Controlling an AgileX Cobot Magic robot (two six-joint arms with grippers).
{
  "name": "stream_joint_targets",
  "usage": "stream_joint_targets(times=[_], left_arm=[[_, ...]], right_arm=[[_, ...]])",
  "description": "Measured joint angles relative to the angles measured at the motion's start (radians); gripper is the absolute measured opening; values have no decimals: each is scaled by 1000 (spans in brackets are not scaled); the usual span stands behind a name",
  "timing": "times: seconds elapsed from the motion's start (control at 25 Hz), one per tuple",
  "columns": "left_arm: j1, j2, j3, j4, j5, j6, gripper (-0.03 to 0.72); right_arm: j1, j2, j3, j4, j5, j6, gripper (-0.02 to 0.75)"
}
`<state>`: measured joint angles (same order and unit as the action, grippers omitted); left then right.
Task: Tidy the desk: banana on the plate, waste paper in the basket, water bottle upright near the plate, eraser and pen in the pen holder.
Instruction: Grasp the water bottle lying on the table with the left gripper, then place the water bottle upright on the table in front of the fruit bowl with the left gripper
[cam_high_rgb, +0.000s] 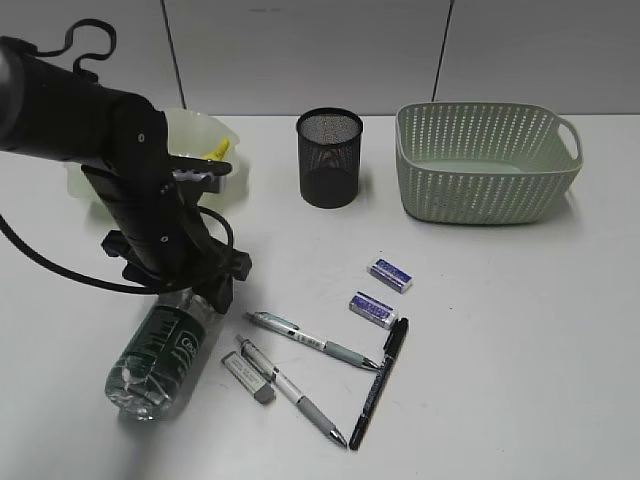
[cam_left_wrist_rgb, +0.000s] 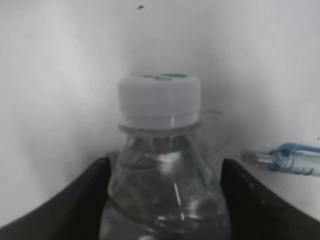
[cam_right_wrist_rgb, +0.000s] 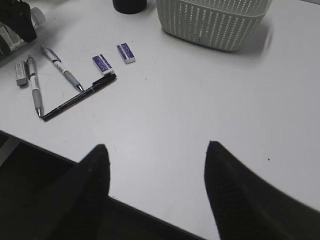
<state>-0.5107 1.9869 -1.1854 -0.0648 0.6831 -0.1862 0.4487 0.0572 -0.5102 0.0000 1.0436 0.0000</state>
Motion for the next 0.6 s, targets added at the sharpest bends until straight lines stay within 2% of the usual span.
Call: stream_joint_targets(times=[0.04, 0.08, 0.44, 0.6], left_arm=[[0, 0, 0, 0, -1, -1, 468], [0, 0, 0, 0, -2, -2, 463], [0, -17, -1, 2, 50, -2, 465], [0, -104, 0, 3, 52, -2, 459]], right_arm=[[0, 0, 0, 0, 0, 0, 477], [0, 0, 0, 0, 0, 0, 477], [0, -1, 0, 0, 0, 0, 477], [0, -1, 0, 0, 0, 0, 477]])
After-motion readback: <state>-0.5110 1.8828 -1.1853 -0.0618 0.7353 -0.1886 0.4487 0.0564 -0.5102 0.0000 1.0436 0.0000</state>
